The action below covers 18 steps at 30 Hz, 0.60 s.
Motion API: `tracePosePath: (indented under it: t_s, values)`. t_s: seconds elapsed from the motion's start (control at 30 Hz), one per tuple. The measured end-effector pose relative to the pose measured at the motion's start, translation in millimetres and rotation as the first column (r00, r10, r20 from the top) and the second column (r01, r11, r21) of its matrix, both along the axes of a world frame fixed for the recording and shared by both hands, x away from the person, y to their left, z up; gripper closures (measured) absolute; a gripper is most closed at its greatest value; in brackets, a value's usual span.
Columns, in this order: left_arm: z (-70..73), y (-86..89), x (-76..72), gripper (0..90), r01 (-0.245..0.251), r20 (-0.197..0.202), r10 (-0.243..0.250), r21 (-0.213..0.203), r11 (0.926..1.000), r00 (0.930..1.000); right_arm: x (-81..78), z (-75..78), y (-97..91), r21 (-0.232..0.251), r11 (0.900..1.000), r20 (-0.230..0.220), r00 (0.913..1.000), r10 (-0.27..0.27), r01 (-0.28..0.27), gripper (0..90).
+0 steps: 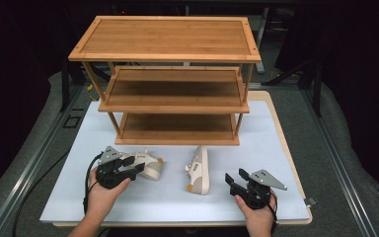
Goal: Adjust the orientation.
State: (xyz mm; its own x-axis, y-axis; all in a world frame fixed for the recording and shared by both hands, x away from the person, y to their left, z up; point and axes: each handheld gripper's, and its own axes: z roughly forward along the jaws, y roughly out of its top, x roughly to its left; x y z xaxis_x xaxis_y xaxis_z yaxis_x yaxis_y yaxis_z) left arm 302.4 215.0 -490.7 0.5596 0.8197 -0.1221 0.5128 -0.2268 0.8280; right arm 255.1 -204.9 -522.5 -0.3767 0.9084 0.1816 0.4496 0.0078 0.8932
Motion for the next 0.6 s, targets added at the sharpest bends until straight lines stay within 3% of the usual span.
tracePosePath:
  t_s: [0.33, 0.5, 0.6]
  values:
    - [-3.6, 10.2, -22.8, 49.9, -0.016, -0.021, 0.016, 0.000, 0.9999, 0.9996, -2.6, 2.1, -2.2, 0.011, 0.9999, 0.010, 0.9999, -0.010, 0.009, 43.4]
    - [-11.9, 16.0, -36.6, 50.1, -0.055, -0.050, 0.053, -0.035, 0.9979, 0.9973, -2.8, 1.8, -1.6, 0.011, 0.9999, 0.010, 0.9999, -0.007, 0.007, 43.4]
    - [-14.9, 17.0, -40.6, 50.1, -0.063, -0.051, 0.061, -0.029, 0.9976, 0.9968, -3.1, 2.2, -2.4, 0.016, 0.9998, 0.010, 0.9999, -0.008, 0.008, 43.1]
